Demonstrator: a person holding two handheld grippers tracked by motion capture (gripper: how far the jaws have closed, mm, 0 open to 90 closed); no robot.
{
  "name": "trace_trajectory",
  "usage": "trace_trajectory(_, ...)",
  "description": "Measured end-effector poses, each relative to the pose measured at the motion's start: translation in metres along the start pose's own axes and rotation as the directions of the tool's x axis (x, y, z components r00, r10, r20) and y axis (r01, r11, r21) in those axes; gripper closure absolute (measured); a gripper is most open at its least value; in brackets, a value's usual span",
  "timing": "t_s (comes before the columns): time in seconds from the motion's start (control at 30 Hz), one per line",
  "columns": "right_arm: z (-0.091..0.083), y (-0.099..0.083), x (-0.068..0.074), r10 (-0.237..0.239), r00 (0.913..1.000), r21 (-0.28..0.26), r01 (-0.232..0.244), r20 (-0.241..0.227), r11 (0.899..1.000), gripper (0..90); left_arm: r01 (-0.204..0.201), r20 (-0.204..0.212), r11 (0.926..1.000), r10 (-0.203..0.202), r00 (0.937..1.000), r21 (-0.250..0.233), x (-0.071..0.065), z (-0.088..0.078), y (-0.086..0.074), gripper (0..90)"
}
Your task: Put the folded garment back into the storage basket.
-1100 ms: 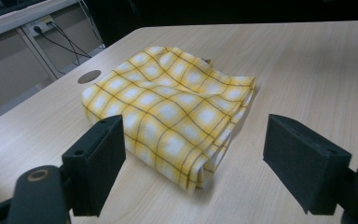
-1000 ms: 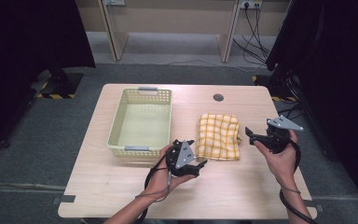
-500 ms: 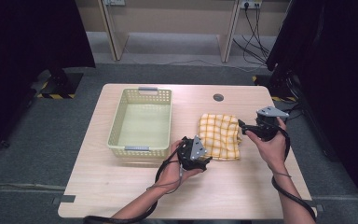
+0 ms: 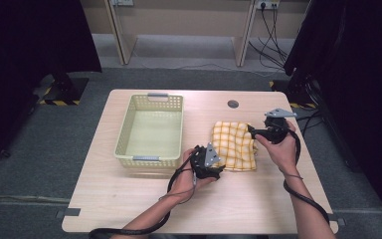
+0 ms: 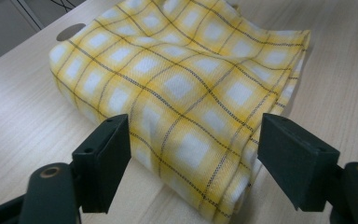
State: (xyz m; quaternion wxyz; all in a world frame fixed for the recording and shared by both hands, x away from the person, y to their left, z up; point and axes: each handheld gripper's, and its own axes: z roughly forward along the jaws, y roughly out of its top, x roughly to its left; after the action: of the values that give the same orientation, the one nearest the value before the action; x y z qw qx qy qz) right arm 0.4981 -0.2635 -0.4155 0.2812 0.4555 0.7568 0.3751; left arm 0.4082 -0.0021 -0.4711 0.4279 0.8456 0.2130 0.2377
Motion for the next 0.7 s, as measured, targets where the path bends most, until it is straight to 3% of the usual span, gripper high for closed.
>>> trace_trajectory(0.07,0.000,0.000,0.000,0.000,1.0000,0.000,0.000,0.000,1.000,16.1,0.012,0.003,0.9997,-0.012,0.9999,0.019,0.001,0.003,0.000,28.1)
trace_trajectory(0.1,0.013,0.000,-0.001,0.018,0.9996,0.038,-0.017,-0.023,0.999,16.1,0.012,0.003,0.9997,-0.012,0.9999,0.019,0.001,0.003,0.000,28.1)
trace_trajectory(0.27,0.023,-0.002,-0.002,0.028,0.9990,0.063,-0.026,-0.033,0.998,20.1,0.019,0.021,0.9988,-0.020,0.9996,0.046,0.001,0.007,-0.002,30.8)
trace_trajectory(0.33,0.031,-0.005,-0.005,0.054,0.9975,0.084,-0.050,-0.046,0.995,21.5,0.023,0.018,0.9983,-0.024,0.9995,0.053,0.002,0.008,-0.002,31.5)
trace_trajectory(0.37,0.039,-0.009,-0.009,0.089,0.9936,0.113,-0.081,-0.069,0.990,21.5,0.023,0.018,0.9983,-0.024,0.9995,0.053,0.002,0.008,-0.002,31.5)
trace_trajectory(0.43,0.039,-0.009,-0.009,0.089,0.9936,0.113,-0.081,-0.069,0.990,22.4,0.028,0.023,0.9978,-0.030,0.9993,0.060,0.003,0.009,-0.002,32.8)
trace_trajectory(0.47,0.044,-0.012,-0.011,0.127,0.9883,0.139,-0.114,-0.085,0.984,22.4,0.028,0.023,0.9978,-0.030,0.9993,0.060,0.003,0.009,-0.002,32.8)
trace_trajectory(0.7,0.050,-0.014,-0.012,0.146,0.9837,0.172,-0.127,-0.105,0.977,27.1,0.042,0.027,0.9953,-0.044,0.9986,0.088,0.002,0.014,-0.002,38.2)
